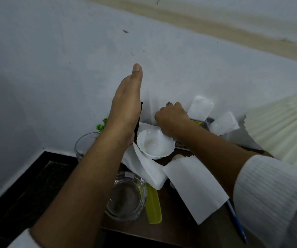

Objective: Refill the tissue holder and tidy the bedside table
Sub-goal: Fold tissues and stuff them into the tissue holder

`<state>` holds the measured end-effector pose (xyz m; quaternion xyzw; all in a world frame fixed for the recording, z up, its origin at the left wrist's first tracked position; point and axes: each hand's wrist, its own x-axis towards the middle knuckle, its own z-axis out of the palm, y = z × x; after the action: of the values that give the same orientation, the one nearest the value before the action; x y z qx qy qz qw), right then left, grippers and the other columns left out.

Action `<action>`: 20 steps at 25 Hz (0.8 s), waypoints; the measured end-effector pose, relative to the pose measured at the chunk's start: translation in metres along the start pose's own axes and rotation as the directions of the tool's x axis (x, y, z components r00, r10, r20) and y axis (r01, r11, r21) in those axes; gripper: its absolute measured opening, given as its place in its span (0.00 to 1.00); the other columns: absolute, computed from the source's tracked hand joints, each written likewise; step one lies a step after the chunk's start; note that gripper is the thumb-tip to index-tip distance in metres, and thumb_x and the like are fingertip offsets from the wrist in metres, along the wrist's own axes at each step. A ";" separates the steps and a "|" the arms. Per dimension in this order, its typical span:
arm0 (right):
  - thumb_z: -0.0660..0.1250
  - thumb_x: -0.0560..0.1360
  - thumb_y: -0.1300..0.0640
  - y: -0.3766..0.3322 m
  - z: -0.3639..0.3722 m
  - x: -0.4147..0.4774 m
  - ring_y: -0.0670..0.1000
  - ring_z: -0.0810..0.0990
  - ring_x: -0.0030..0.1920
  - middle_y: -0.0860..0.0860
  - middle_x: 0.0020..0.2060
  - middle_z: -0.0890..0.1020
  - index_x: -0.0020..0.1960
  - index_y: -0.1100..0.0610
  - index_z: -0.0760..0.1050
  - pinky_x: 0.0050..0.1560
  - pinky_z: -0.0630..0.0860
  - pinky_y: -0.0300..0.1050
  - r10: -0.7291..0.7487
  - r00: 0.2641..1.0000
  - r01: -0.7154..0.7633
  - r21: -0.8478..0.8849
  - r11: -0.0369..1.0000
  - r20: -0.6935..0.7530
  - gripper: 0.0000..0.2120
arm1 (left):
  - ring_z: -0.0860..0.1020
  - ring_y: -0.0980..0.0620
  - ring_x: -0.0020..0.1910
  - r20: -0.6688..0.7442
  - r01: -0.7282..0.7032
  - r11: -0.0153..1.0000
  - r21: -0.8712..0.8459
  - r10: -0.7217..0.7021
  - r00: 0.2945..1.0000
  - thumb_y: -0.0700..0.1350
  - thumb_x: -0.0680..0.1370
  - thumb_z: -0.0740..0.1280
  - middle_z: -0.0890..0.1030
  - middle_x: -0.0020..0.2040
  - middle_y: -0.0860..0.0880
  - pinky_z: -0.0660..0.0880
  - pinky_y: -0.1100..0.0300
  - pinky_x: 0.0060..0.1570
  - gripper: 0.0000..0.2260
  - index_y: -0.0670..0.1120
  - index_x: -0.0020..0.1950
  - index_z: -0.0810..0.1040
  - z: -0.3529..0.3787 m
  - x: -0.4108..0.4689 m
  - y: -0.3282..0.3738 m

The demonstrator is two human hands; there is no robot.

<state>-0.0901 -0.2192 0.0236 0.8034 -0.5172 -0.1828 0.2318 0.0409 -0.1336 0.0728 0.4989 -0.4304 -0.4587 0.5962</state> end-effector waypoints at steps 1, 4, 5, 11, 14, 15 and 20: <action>0.64 0.78 0.61 0.000 0.001 0.002 0.58 0.77 0.56 0.53 0.48 0.80 0.57 0.57 0.77 0.48 0.66 0.50 0.004 1.000 -0.003 0.004 1.000 -0.014 0.09 | 0.71 0.53 0.72 0.001 -0.001 1.000 -0.008 0.001 1.000 0.68 0.81 0.54 0.69 0.77 0.53 0.67 0.46 0.73 0.30 0.54 0.79 0.66 0.000 0.001 0.000; 0.66 0.75 0.62 0.010 -0.015 -0.004 0.59 0.76 0.55 0.53 0.39 0.73 0.46 0.59 0.73 0.46 0.65 0.49 0.048 0.994 -0.038 0.098 0.994 -0.103 0.02 | 0.74 0.53 0.68 0.008 -0.006 1.000 -0.003 0.006 1.000 0.67 0.81 0.54 0.74 0.71 0.54 0.68 0.46 0.72 0.28 0.54 0.76 0.69 0.000 0.003 -0.001; 0.66 0.74 0.63 0.016 -0.024 -0.009 0.59 0.75 0.54 0.53 0.38 0.73 0.44 0.59 0.71 0.45 0.65 0.49 0.076 0.987 -0.053 0.158 0.986 -0.142 0.03 | 0.75 0.54 0.67 0.017 -0.018 1.000 -0.001 0.018 1.000 0.66 0.82 0.54 0.76 0.69 0.55 0.69 0.46 0.72 0.26 0.54 0.74 0.71 0.000 0.003 -0.001; 0.64 0.72 0.59 0.053 -0.059 -0.081 0.55 0.77 0.45 0.49 0.38 0.80 0.47 0.53 0.77 0.43 0.71 0.50 0.380 0.850 -0.038 0.676 0.736 -0.365 0.05 | 0.76 0.60 0.64 0.205 -0.248 0.962 0.114 0.222 0.953 0.41 0.82 0.63 0.80 0.64 0.58 0.74 0.54 0.67 0.17 0.55 0.69 0.77 0.007 -0.006 -0.009; 0.68 0.75 0.58 0.055 -0.060 -0.126 0.48 0.80 0.44 0.47 0.41 0.82 0.48 0.50 0.79 0.44 0.80 0.52 0.500 0.807 0.075 0.894 0.442 -0.315 0.04 | 0.81 0.58 0.57 0.430 -0.366 0.892 0.266 0.230 0.873 0.40 0.80 0.66 0.82 0.59 0.58 0.82 0.50 0.56 0.19 0.57 0.68 0.77 0.014 -0.012 -0.014; 0.69 0.76 0.58 0.055 -0.056 -0.137 0.48 0.82 0.44 0.47 0.42 0.83 0.50 0.50 0.79 0.45 0.82 0.53 0.530 0.801 0.103 0.937 0.335 -0.278 0.05 | 0.82 0.57 0.53 0.462 -0.396 0.865 0.308 0.228 0.857 0.42 0.80 0.68 0.84 0.55 0.57 0.83 0.48 0.53 0.16 0.57 0.64 0.80 0.017 -0.014 -0.014; 0.74 0.75 0.60 0.036 -0.021 -0.173 0.56 0.87 0.49 0.55 0.50 0.87 0.63 0.53 0.73 0.48 0.84 0.62 0.604 0.794 0.219 0.900 -0.377 0.060 0.19 | 0.86 0.53 0.45 0.487 -0.295 0.933 0.205 0.165 0.858 0.45 0.79 0.71 0.88 0.46 0.53 0.83 0.44 0.49 0.07 0.51 0.56 0.84 0.034 -0.033 -0.016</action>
<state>-0.1748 -0.0699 0.0708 0.5320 -0.5008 0.5765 -0.3657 -0.0009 -0.1097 0.0600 0.3972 -0.6756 -0.4250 0.4530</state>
